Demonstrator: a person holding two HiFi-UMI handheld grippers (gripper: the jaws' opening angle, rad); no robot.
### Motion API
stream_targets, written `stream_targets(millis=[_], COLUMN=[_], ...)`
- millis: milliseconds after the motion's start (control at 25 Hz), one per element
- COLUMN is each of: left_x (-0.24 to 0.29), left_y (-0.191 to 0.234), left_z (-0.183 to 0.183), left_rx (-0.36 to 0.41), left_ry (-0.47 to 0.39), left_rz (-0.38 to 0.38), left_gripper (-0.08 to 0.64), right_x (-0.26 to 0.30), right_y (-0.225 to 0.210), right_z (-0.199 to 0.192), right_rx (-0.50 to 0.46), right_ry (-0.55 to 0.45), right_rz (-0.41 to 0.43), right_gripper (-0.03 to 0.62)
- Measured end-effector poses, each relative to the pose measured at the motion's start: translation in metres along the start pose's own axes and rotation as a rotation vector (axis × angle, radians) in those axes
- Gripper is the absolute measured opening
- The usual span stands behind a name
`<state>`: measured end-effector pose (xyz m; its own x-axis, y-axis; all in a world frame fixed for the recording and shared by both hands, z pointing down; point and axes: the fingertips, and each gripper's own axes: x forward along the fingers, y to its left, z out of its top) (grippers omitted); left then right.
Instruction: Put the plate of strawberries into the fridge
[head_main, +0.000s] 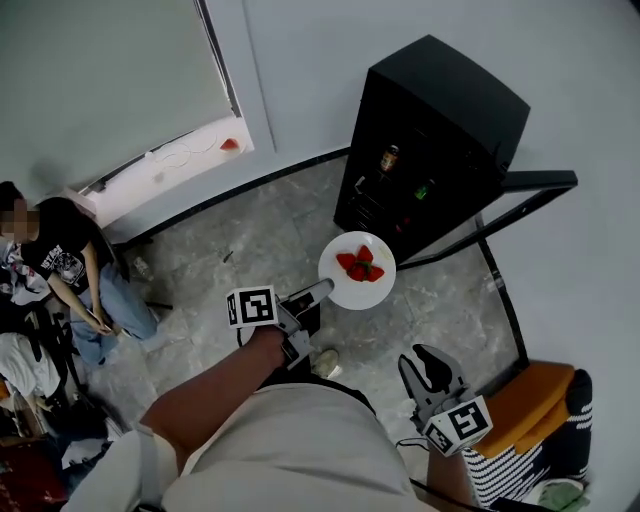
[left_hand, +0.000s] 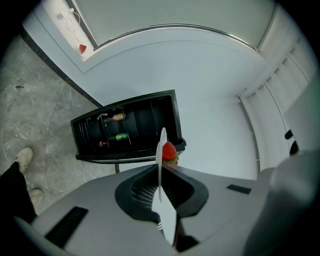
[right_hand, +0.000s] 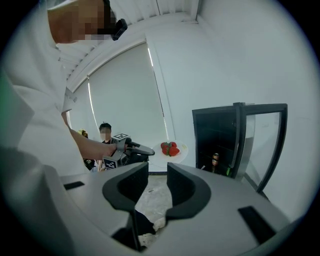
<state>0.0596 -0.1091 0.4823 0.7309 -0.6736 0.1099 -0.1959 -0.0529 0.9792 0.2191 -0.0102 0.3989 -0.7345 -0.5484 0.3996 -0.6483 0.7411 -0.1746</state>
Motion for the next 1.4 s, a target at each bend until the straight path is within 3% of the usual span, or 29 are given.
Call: stream_targets(millis=[160,600,920,1400], left_x=[0.022,0.144,0.225,0.328], left_y=[0.011,0.066,0.114,0.171], left_z=[0.021,0.095,0.15,0.193], left_rx=[0.011,0.009,-0.003,-0.036], left_ry=[-0.013,0.017,0.005,-0.035], left_rz=[0.015,0.029,0.058,0.095], left_gripper=[0.025,0.025,0.025,0.025], right_x=[0.012,0.036,0.064,0.07], right_y=[-0.012,-0.083,-0.12,-0.157], right_z=[0.002,0.021,0.021,0.001], right_rx=[-0.003,0.045,0.096,0.175], right_ry=[0.006,0.082,0.159,0.235], right_rz=[0.016,-0.079,-0.103,-0.167], right_gripper=[0.118,0.054,0.049,0.049])
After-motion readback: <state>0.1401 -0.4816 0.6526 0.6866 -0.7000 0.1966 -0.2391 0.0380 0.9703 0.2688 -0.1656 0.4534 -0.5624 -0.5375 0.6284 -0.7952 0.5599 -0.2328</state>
